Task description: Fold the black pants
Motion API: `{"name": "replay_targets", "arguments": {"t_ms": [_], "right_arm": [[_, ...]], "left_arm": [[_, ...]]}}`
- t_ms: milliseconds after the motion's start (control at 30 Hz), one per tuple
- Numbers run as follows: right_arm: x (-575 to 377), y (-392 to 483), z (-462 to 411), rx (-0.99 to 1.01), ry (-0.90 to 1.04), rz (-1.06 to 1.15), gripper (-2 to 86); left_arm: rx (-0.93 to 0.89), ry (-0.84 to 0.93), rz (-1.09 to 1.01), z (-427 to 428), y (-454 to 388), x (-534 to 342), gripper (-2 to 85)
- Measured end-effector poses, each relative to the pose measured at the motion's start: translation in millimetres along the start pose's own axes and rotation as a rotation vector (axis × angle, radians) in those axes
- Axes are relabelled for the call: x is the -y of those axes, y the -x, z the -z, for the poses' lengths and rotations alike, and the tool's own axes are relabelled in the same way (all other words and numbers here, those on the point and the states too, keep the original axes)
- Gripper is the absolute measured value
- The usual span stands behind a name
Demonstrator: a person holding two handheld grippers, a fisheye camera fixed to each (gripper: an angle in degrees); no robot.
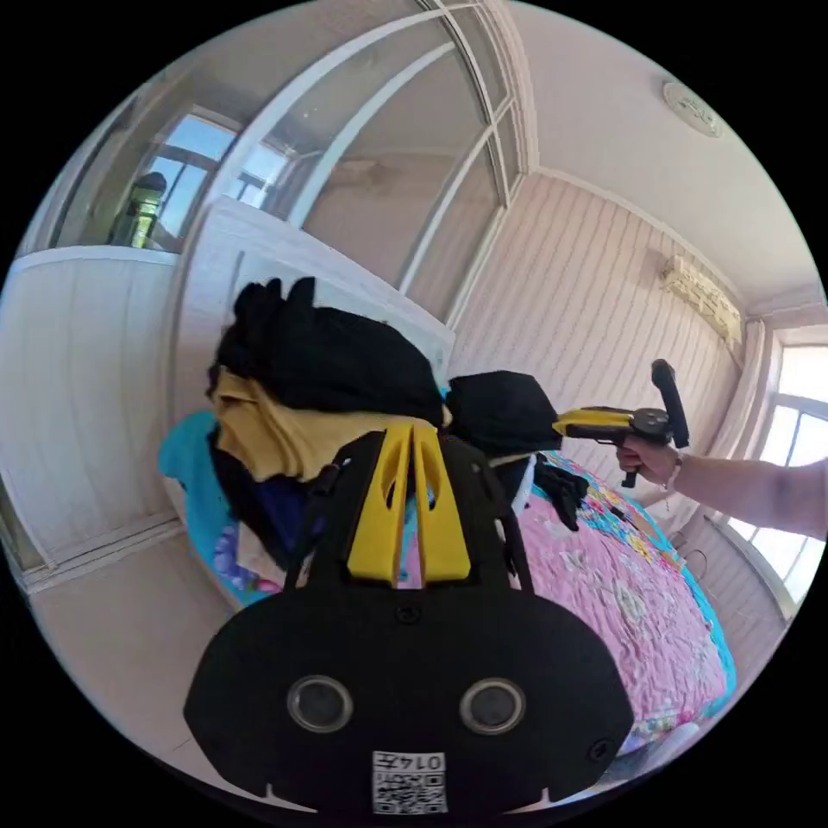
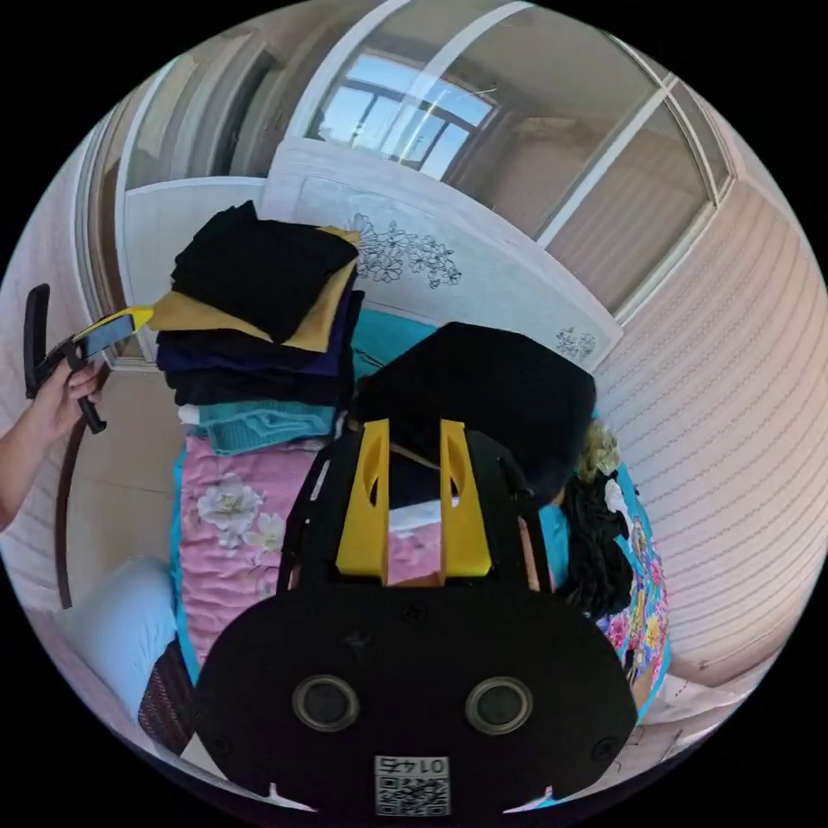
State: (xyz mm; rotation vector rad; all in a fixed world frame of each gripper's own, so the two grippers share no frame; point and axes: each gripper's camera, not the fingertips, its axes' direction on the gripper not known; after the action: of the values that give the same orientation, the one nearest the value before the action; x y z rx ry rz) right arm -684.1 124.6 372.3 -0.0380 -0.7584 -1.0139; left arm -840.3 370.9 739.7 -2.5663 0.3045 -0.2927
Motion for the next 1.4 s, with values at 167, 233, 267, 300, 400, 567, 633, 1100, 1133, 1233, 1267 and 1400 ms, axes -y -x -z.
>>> {"name": "replay_targets", "arguments": {"t_ms": [167, 233, 267, 300, 400, 567, 633, 1100, 1133, 1233, 1267, 1400], "right_arm": [[66, 62, -18, 0.234, -0.028, 0.038, 15.7], [86, 77, -27, 0.281, -0.04, 0.021, 15.7], [99, 84, -34, 0.299, -0.038, -0.012, 15.0], [104, 86, -39, 0.303, -0.034, -0.034, 14.6], [123, 88, -63, 0.306, 0.04, -0.137, 9.9], [120, 50, -14, 0.354, -0.019, -0.221, 1.0], [110, 31, 24, 0.357, -0.093, -0.215, 0.4], [-140, -106, 334, 0.167, -0.407, -0.525, -0.1], [-164, -111, 350, 0.151, -0.394, -0.566, -0.1], [-214, -126, 383, 0.111, -0.365, -0.678, 0.0], [-228, -131, 394, 0.101, -0.368, -0.704, 0.0], [-247, -143, 416, 0.079, -0.327, -0.737, 0.1]], "left_arm": [[0.15, 0.018, 0.08, 26, 65, 43, 11.1], [0.164, 0.013, 0.069, 22, 71, 55, 11.8], [0.189, 0.022, 0.06, 16, 72, 62, 12.3], [0.197, 0.036, 0.055, 12, 72, 65, 12.2], [0.243, 0.09, 0.017, 2, 64, 77, 10.3], [0.213, 0.087, -0.202, 38, 25, 114, 0.9], [0.185, 0.089, -0.291, 51, 0, 133, -0.1], [-0.514, -0.078, -0.611, 144, -243, 190, -1.0], [-0.552, -0.03, -0.606, 138, -260, 185, -1.0], [-0.675, 0.094, -0.544, 124, -293, 168, -1.0], [-0.714, 0.126, -0.518, 121, -303, 161, -1.0], [-0.739, 0.162, -0.475, 121, -327, 159, -1.0]]}}
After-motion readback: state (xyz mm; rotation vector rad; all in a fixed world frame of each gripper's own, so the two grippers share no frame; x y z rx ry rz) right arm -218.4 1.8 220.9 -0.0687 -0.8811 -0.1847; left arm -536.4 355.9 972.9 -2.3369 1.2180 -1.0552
